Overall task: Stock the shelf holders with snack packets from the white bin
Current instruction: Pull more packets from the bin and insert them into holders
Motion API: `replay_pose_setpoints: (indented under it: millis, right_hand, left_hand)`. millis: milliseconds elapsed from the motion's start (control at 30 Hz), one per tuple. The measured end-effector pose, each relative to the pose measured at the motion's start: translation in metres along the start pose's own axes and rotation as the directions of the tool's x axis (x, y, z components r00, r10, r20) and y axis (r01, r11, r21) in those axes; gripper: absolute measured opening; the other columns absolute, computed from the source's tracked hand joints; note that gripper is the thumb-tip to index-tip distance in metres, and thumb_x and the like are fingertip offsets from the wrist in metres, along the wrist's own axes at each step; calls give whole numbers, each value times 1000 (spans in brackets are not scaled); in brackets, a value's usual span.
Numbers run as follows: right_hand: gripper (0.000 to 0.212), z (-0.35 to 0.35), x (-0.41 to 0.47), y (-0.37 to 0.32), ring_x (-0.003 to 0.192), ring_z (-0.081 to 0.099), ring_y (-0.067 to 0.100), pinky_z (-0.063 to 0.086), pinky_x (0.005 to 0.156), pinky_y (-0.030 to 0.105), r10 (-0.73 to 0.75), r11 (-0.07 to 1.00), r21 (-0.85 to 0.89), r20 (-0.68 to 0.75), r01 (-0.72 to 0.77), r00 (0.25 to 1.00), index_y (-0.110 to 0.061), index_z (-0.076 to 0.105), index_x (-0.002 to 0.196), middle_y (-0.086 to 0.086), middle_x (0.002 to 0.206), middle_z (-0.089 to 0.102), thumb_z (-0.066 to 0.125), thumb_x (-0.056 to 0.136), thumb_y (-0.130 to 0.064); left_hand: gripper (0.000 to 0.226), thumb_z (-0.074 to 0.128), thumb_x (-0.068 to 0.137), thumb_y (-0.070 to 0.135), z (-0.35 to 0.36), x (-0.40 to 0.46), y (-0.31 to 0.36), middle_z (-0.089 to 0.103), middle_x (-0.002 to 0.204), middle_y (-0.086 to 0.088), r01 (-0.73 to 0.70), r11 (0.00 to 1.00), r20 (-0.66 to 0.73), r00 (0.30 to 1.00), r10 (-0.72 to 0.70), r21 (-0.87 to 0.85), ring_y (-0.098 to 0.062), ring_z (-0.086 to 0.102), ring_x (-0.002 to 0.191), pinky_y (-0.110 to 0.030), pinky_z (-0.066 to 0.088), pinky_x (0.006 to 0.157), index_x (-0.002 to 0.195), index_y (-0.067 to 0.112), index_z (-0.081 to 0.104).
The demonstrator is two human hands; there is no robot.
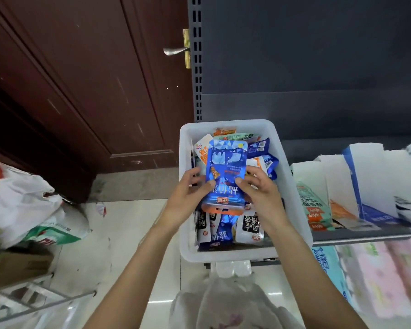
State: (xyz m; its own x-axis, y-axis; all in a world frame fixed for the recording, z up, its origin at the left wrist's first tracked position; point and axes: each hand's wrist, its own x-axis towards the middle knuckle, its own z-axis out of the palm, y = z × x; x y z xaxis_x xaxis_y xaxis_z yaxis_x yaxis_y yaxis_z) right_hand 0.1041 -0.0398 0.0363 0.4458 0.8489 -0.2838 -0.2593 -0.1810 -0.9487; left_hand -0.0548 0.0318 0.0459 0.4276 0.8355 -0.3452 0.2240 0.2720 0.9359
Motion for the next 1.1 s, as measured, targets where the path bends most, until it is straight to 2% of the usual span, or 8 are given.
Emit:
replay_pose_setpoints:
  millis: [167, 300, 500, 633, 733, 867, 1000, 1100]
  right_hand:
    - [23, -13, -11, -6, 90, 66, 9, 57, 72, 27, -41, 984, -177, -25, 36, 999, -31, 57, 110, -7, 96, 68, 61, 90, -20]
    - [34, -34, -26, -4, 92, 68, 12, 56, 70, 23, 49, 979, -198, -14, -51, 999, -19, 54, 118, 1, 109, 66, 65, 87, -27]
    - [22, -53, -35, -4, 65, 57, 22, 47, 66, 32, -119, 991, -93, -324, 94, 939, -14, 55, 68, 12, 66, 59, 69, 82, -5]
    - [6, -101, -48, -25, 61, 53, 13, 45, 57, 27, -534, 683, -678, -209, 272, 819, -17, 58, 88, -4, 75, 64, 63, 88, -15]
    - [14, -140, -58, -43, 59, 57, 10, 46, 55, 20, -701, 402, -872, -97, 279, 707, -15, 61, 100, -5, 78, 68, 57, 90, -22]
    - [22, -198, -70, -65, 75, 68, 23, 54, 60, 36, -743, 379, -885, -118, 270, 659, -12, 62, 105, 4, 92, 72, 52, 92, -27]
    - [13, -252, -77, -75, 71, 66, 26, 52, 62, 34, -792, 232, -940, -33, 252, 609, -12, 65, 98, 4, 85, 71, 57, 89, -15]
    - [13, -279, -74, -69, 74, 65, 27, 51, 67, 36, -789, 222, -947, -34, 233, 614, -12, 67, 95, 3, 85, 71, 56, 88, -11]
  left_hand:
    - [48, 69, 82, 5, 15, 1, 3, 63, 94, 6, -86, 996, -5, 996, 86, -29, -7, 62, 81, -20, 54, 67, 124, 16, 50]
    - [40, 65, 84, 2, 38, 1, 3, 66, 107, -6, -103, 953, -137, 988, 66, -285, -19, 67, 93, -24, 55, 66, 119, 13, 50]
    - [22, 67, 84, 8, 105, -13, -6, 64, 91, -8, -28, 973, -51, 999, 17, -229, -5, 65, 68, -21, 53, 61, 103, 11, 57]
    - [11, 68, 83, 35, 115, -13, -18, 66, 71, 8, -224, 879, -26, 966, 259, 422, -3, 60, 62, -26, 50, 64, 79, 25, 64]
    - [25, 69, 83, 23, 130, -16, 5, 58, 94, 16, -511, 718, 76, 835, 544, 473, -1, 56, 82, -21, 49, 71, 107, 24, 60]
    - [51, 69, 83, 28, 179, 1, 42, 48, 121, 5, -724, 472, 343, 668, 660, 503, -9, 51, 100, -20, 42, 85, 130, 25, 49]
    - [29, 68, 84, 23, 248, 18, 57, 60, 106, 4, -825, 363, 490, 554, 674, 433, -3, 53, 82, -27, 49, 73, 112, 22, 64]
    - [12, 67, 84, 21, 289, 30, 50, 68, 90, 6, -816, 374, 500, 570, 652, 442, -1, 54, 66, -30, 51, 65, 94, 22, 72]
